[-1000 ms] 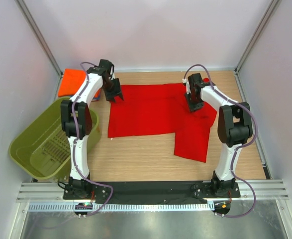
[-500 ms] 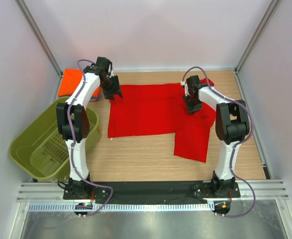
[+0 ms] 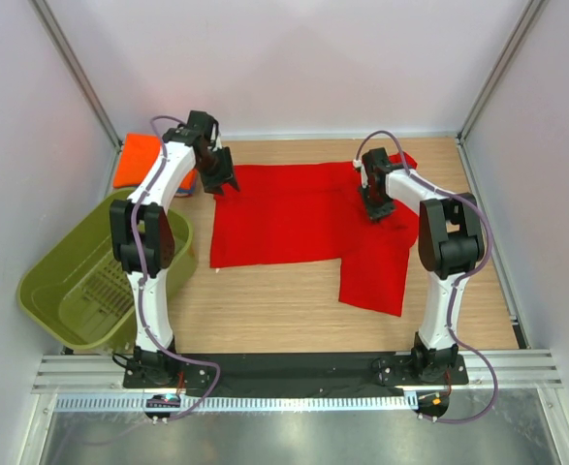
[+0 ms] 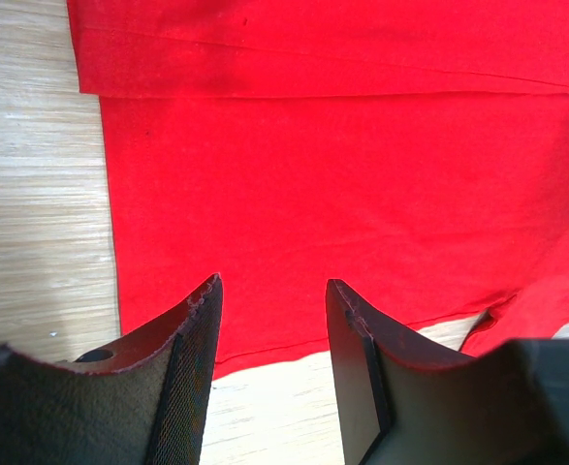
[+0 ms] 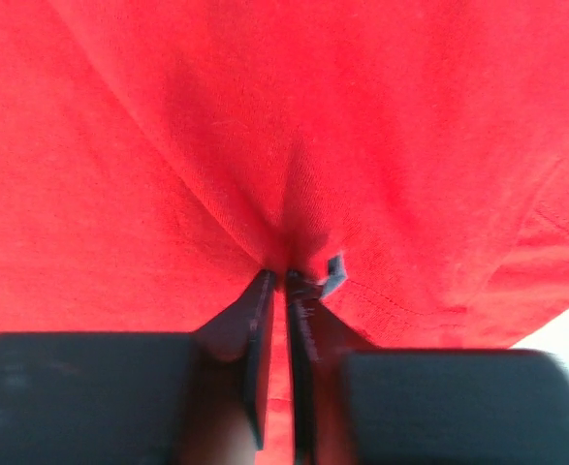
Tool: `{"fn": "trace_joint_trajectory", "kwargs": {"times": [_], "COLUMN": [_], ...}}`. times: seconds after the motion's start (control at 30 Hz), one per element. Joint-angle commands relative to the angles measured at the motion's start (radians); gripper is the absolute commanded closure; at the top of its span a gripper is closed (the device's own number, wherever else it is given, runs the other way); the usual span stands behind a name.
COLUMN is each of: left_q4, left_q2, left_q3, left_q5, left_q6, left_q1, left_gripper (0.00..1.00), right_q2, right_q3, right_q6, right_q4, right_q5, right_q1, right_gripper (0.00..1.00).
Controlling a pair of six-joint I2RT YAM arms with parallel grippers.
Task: Fold and stack the t-shirts
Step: Fold the tshirt
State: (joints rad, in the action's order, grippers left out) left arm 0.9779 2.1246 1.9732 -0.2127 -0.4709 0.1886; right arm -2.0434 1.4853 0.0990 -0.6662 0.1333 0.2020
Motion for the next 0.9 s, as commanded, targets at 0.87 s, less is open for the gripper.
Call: {"fn": "trace_joint_trajectory", "kwargs": {"times": [0.87], "left_q4": [0.005], "left_q2": [0.101], "left_q3": [0.122], "left_q5": [0.131], "left_q6": [0.026], "left_q1": [-0.001], "left_gripper": [0.52], "right_q2": [0.052], "right_q3": [0.331], "right_q6": [-0.15], "right_q4": [-0.478], "right_q5": [-0.02], "right_q1": [0.01], "right_gripper": [0.99]}}
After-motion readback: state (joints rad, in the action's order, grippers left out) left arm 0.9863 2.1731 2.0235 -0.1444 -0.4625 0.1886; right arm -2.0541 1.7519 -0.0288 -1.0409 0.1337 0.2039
